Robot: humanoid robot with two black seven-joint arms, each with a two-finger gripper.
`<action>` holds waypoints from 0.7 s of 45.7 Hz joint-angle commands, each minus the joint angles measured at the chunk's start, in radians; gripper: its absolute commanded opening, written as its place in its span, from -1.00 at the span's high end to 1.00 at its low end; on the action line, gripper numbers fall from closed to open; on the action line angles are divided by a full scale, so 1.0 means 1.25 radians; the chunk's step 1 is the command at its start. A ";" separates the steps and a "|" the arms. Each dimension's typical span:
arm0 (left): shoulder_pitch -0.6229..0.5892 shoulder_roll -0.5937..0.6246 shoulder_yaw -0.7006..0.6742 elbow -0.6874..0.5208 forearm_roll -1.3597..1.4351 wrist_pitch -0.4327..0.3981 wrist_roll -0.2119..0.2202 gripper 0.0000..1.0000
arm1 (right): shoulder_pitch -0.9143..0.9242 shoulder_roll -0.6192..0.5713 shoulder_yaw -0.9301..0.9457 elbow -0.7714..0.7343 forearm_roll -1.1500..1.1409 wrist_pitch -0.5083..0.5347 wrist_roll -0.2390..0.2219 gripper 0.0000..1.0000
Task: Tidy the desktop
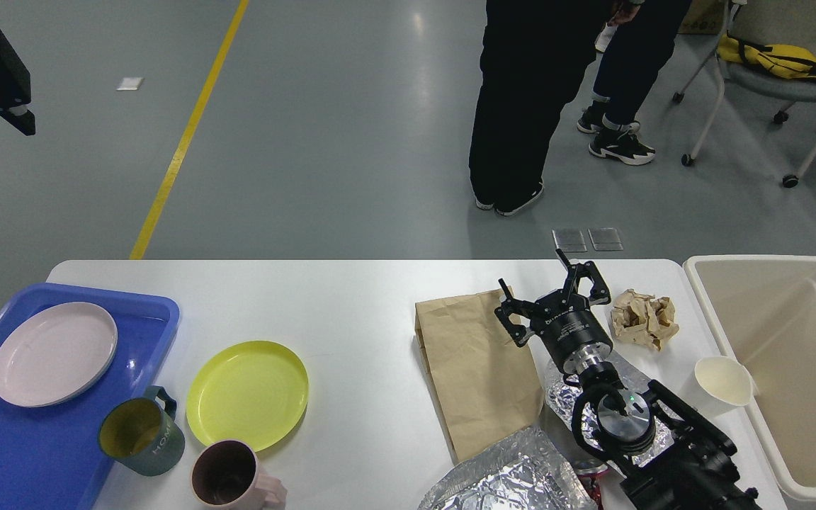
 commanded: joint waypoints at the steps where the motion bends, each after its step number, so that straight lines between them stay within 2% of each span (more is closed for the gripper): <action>1: 0.106 -0.002 -0.014 -0.004 -0.016 0.000 -0.002 -0.89 | 0.000 0.000 0.000 0.000 0.000 0.000 0.000 -1.00; 11: 0.329 0.001 -0.024 -0.004 -0.098 0.000 0.004 -0.72 | 0.000 0.000 0.000 0.000 0.000 0.000 0.000 -1.00; 20: 0.490 0.001 -0.027 -0.004 -0.140 0.000 0.007 -0.54 | 0.000 0.000 0.000 0.000 0.000 0.000 0.000 -1.00; 23: 0.533 0.001 -0.035 -0.004 -0.154 0.056 0.011 -0.54 | 0.000 0.000 0.000 0.000 0.000 0.000 0.000 -1.00; 27: 0.571 0.001 -0.066 -0.004 -0.159 0.133 0.041 -0.54 | 0.000 0.000 0.000 0.000 0.000 0.000 0.000 -1.00; 28: 0.577 0.001 -0.089 -0.004 -0.161 0.164 0.067 -0.54 | 0.000 0.000 0.000 0.000 0.000 0.000 0.000 -1.00; 32: 0.590 0.003 -0.138 -0.004 -0.159 0.218 0.128 -0.54 | 0.000 0.000 0.000 0.000 0.000 0.000 0.000 -1.00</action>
